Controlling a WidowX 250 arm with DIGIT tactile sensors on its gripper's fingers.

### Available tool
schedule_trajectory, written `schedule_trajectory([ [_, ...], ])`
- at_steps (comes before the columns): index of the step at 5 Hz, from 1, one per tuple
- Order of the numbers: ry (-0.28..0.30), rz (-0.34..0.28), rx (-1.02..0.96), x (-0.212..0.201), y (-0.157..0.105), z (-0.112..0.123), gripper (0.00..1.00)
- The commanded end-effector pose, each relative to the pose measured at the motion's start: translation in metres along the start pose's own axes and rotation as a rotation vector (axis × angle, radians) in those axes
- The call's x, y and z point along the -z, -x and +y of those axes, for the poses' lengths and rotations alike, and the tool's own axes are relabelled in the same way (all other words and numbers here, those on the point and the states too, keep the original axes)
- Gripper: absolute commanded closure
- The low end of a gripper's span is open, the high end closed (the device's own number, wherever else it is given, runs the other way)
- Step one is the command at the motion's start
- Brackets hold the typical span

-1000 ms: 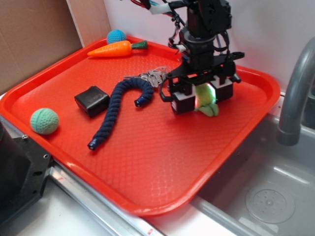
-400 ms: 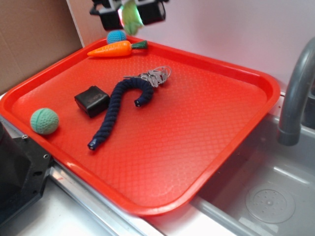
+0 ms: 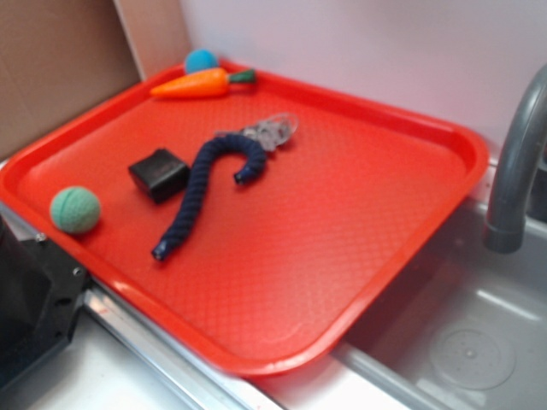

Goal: Grab the green animal.

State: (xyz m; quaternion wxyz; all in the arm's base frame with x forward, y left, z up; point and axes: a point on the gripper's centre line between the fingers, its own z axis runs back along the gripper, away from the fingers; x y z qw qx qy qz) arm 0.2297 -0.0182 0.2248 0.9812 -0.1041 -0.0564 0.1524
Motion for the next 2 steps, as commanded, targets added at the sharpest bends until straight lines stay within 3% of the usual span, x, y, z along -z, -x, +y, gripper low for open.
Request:
schedule_trajectory([
  [1, 0.001, 0.009, 0.015, -0.007, -0.012, -0.010, 1.00],
  [2, -0.029, 0.013, 0.004, 0.007, -0.011, -0.014, 1.00],
])
